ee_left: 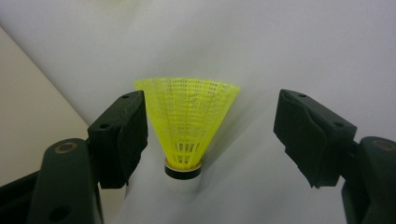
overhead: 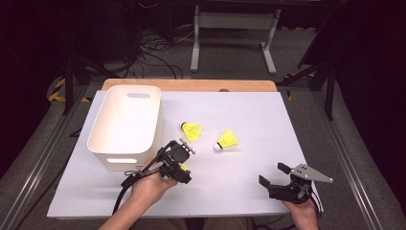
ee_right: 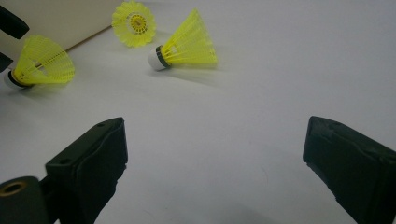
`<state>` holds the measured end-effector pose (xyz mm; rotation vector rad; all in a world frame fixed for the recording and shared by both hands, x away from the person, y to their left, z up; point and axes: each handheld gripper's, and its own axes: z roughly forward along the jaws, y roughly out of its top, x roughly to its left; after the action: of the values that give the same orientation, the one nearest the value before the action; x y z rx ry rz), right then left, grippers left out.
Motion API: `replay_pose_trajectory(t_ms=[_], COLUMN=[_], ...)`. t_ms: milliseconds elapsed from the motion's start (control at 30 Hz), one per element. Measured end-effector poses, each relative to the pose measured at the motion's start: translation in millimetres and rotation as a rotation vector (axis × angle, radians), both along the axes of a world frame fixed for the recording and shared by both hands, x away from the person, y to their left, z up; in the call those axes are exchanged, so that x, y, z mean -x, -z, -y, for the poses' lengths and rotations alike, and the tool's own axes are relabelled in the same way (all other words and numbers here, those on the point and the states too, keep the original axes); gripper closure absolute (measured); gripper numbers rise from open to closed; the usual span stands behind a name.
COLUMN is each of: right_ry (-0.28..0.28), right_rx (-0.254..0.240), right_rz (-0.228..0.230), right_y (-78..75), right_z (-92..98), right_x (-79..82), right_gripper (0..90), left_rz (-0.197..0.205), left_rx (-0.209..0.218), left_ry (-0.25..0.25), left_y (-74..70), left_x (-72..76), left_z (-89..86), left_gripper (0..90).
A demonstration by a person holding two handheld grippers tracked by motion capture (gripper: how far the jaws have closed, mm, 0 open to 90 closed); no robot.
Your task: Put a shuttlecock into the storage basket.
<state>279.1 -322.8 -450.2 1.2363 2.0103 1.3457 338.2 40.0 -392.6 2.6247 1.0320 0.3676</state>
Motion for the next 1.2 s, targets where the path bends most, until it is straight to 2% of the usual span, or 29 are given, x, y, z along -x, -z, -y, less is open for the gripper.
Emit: replay_pose_trajectory(t_ms=[267,633,967,1200], right_ry=[-0.003,-0.006,-0.011,-0.017], right_rx=[0.002,-0.001,-0.003,0.002], right_rz=[0.001,0.001,0.0,-0.001], right_y=[-0.1,-0.2,-0.1,-0.1], right_z=[-0.3,-1.0,-1.5,-1.2], right_x=[0.0,0.2,0.2,0.3], right_gripper=[6.9,6.9,6.9,6.9], left_rz=[-0.01,-0.059,-0.089,-0.107], left_rx=[-0.023,-0.051,-0.057,-0.054], left_ry=[-0.011,-0.026,-0.033,-0.027], left_y=[4.0,14.3,22.5,25.4], left_x=[-4.4,-13.1,-18.7,-20.2], left_z=[2.1,6.0,8.4,9.7], left_gripper=[26.5,25.8,26.2,30.9])
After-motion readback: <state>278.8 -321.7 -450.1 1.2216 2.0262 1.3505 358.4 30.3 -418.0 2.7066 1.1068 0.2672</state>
